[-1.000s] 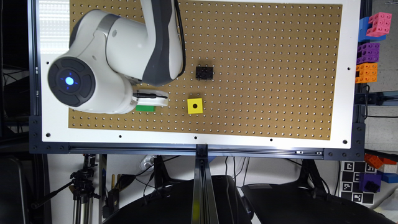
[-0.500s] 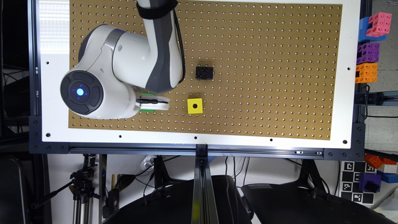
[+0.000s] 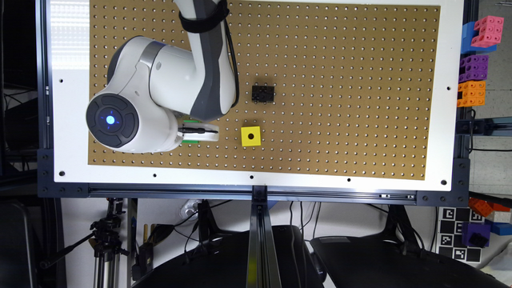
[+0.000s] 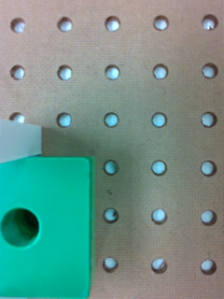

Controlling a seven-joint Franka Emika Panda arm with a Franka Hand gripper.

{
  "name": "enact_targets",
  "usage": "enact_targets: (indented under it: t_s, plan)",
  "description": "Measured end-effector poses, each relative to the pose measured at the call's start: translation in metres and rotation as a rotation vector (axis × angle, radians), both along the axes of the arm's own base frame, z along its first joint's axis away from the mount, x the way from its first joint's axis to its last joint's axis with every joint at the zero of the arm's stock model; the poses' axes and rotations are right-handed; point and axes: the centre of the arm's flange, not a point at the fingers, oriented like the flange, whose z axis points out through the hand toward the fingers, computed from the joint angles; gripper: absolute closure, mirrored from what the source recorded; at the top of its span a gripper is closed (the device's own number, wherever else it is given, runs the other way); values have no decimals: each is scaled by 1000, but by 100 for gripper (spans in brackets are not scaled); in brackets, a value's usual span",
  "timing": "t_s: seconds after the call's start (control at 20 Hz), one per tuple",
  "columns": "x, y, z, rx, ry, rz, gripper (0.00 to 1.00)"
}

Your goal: Pick up green block.

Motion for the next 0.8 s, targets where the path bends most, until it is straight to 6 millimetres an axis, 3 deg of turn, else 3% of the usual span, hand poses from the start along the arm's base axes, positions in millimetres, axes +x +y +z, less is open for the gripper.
enact_targets:
  t_s: [0.25,0.55,0.8]
  plan:
    - [0,0,2,0,1,0,100]
    - [1,0,18,0,4,0,100]
    - [2,-1,46,0,6,1,100]
